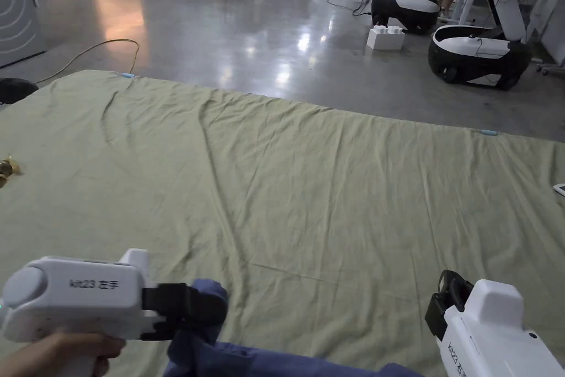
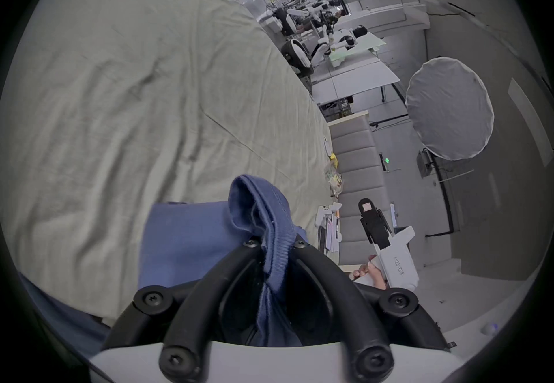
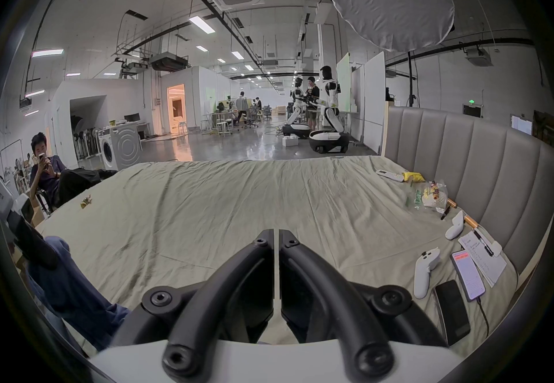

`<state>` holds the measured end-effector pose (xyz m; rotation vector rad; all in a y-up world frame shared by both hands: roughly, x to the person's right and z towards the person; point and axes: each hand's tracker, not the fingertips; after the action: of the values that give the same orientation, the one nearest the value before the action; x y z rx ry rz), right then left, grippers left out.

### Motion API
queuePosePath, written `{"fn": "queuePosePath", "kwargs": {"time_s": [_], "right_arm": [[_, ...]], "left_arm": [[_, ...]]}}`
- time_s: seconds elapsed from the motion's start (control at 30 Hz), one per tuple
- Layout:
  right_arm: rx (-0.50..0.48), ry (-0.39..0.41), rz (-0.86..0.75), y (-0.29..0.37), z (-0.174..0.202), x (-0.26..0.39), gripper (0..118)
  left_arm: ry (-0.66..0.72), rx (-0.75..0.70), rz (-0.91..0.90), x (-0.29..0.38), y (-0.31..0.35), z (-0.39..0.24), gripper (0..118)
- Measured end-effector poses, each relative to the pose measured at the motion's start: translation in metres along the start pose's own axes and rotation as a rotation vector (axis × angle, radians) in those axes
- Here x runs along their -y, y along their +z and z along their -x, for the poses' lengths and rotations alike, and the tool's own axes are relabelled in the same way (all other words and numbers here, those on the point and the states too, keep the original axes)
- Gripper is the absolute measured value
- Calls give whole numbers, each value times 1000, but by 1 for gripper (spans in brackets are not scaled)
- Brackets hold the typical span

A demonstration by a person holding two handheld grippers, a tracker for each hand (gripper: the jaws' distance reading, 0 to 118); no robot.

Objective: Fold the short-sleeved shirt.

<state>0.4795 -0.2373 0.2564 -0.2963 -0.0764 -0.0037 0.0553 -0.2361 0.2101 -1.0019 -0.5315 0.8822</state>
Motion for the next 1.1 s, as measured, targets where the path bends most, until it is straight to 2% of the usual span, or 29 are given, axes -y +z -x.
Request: {"fn": "queuePosePath", "kwargs": {"time_s": [0.17,0.4,0.57,0.8,0.87,1.0,1.1], "right_arm": [[22,-11,7,5,-11,3,3],[54,-32,21,9,-24,8,3],[60,-39,32,12,-27,12,3],[65,-42,44,12,-31,16,3],[67,-40,45,13,-32,16,3],[67,-42,47,13,-34,15,3],[67,-41,48,13,-35,15,3]], "left_arm": [[-7,-79,60,19,-58,-9,12],[-84,-226,89,42,-124,-14,12],[-132,-307,93,59,-155,-20,12],[-109,-336,111,71,-171,-19,13],[-108,-334,112,71,-170,-19,19],[-96,-262,121,66,-156,-23,56],[-126,-220,125,62,-138,-32,57]]}}
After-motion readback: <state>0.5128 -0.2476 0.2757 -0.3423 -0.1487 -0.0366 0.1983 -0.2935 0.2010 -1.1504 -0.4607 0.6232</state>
